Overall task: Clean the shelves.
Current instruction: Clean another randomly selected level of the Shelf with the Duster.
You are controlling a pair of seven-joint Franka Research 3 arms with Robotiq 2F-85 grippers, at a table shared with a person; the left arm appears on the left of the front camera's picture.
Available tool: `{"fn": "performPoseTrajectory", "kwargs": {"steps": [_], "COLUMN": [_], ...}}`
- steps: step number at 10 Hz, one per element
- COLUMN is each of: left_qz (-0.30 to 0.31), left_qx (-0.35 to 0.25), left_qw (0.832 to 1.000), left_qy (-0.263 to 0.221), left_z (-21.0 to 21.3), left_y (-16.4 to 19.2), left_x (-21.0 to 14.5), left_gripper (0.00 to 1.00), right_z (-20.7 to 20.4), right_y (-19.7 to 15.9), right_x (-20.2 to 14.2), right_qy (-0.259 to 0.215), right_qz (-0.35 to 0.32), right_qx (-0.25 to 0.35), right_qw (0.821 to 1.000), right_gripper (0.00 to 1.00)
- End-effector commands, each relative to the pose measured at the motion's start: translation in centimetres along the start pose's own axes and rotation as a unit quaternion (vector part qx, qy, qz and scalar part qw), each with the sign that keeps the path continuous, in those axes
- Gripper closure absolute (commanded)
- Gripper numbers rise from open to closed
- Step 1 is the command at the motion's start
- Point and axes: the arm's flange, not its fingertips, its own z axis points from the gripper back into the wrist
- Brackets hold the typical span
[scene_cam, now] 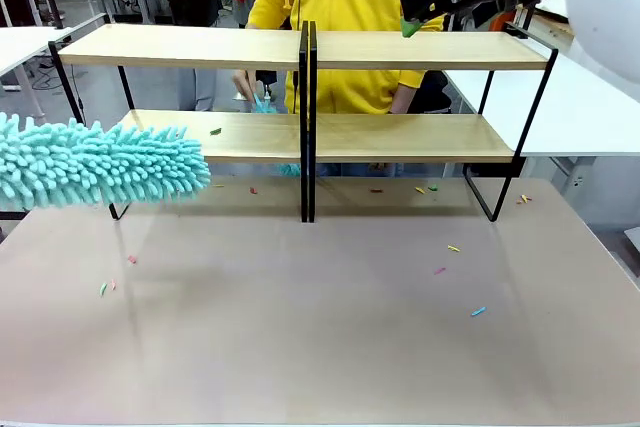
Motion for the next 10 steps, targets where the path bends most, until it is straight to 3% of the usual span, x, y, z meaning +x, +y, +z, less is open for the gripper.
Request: {"fn": "performPoseTrajectory", "kwargs": {"steps": [1,3,6,7,10], "left_qz": [0.005,-0.016,0.006,0.015,0.029], "left_qx": [0.004,0.001,0.022,0.023,0.032], "left_qw": [1.0,0.999,0.999,0.997,0.995], "left_qy": [0.012,-0.04,-0.045,-0.069,-0.085], "left_z": [-0.5,-0.8,-1.9,-1.7,-1.5], "left_y": [0.1,0.7,1.7,2.3,2.8], "left_x": [0.3,3.1,7.8,9.0,9.3], "left_gripper": [0.87,0.87,0.87,0.87,0.87], "right_z": [0.0,0.0,0.0,0.0,0.0], "right_y": [-0.1,-0.1,-0.1,-0.1,-0.1], "right_x": [0.1,0.1,0.1,0.1,0.1], "right_qy": [-0.002,-0.002,-0.002,-0.002,-0.002], "right_qz": [-0.002,-0.002,-0.002,-0.002,-0.002], "right_qx": [-0.003,-0.003,-0.003,-0.003,-0.003], "right_qw": [1.0,1.0,1.0,1.0,1.0], "right_gripper": [0.0,0.0,0.0,0.0,0.0]}}
